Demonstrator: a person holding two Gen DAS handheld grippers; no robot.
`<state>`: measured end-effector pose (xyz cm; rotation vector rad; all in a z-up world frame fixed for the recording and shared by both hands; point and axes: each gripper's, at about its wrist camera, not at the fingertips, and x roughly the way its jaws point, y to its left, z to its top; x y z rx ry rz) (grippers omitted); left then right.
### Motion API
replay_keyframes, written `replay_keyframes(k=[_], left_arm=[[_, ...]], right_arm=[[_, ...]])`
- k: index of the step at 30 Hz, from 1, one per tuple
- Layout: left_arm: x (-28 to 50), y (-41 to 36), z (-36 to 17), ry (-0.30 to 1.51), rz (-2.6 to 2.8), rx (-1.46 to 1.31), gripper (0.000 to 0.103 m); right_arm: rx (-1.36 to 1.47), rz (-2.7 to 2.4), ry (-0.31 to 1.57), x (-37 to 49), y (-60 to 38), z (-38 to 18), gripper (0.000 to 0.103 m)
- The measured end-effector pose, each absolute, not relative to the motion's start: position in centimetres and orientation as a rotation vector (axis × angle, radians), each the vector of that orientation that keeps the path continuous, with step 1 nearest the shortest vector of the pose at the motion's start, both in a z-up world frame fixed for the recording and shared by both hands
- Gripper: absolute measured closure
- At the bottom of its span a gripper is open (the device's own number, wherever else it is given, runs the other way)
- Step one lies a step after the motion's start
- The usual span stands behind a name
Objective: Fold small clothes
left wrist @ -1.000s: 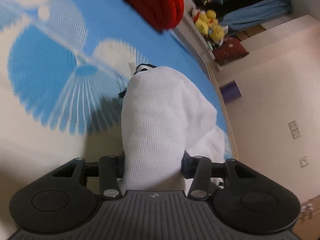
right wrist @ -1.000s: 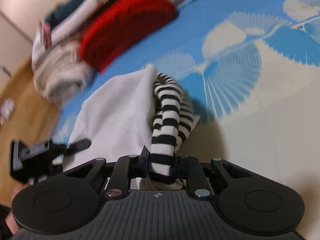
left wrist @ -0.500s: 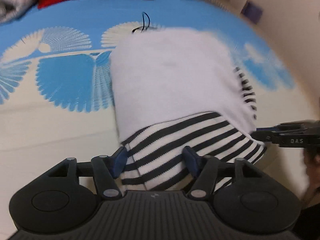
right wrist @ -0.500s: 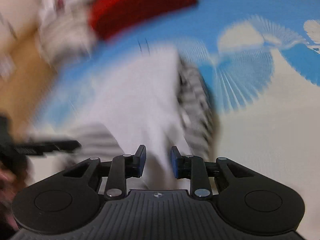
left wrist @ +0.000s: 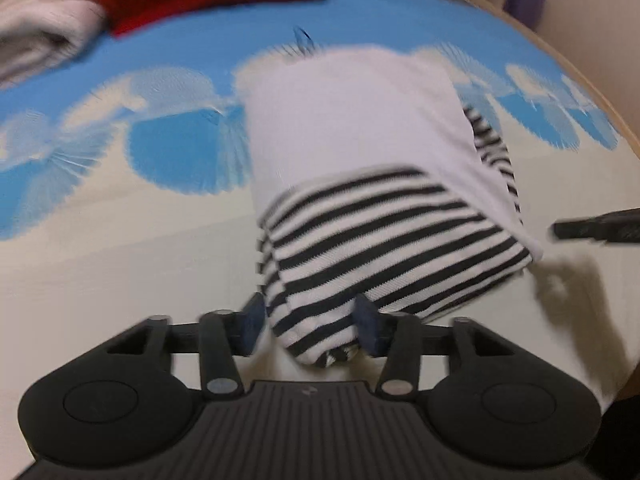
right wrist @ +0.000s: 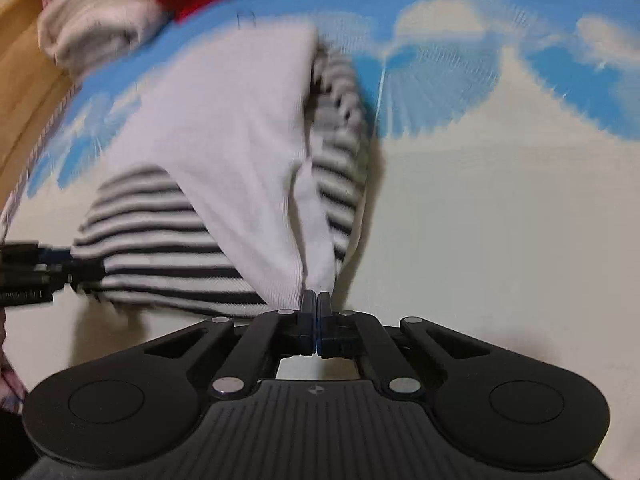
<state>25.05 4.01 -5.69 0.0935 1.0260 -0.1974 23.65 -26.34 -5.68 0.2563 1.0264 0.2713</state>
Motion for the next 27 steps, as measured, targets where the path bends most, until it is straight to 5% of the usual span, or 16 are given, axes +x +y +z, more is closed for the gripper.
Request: replay_keyframes(k=[2, 4, 5, 16, 27], left_arm=[[22.6, 4.4, -3.5, 0.950, -0.150, 0.061, 0.014], [20.4, 4.5, -1.7, 0.869, -0.113, 0.045, 0.006], [19.0, 4.5, -0.7, 0.829, -0.105, 0.041, 0.001], [9.6, 1.2, 2.4, 0.703, -0.018, 0.034, 0.000], [8.4, 1.3, 2.6, 0.680, -0.008, -0.039, 0.000]], right_arm=[[0.296, 0.233, 0.932, 21.5, -27.1, -2.8, 0.079], [0.304, 0.204, 0.853, 19.0, -27.2, -0.7, 0.033], [0.285, 0.198, 0.809, 17.3, -27.0, 0.4, 0.028], [0.148, 0.091, 0.518, 6.3, -24.7, 4.1, 0.019], [0.141, 0.073, 0.585, 6.6, -23.7, 3.6, 0.010]])
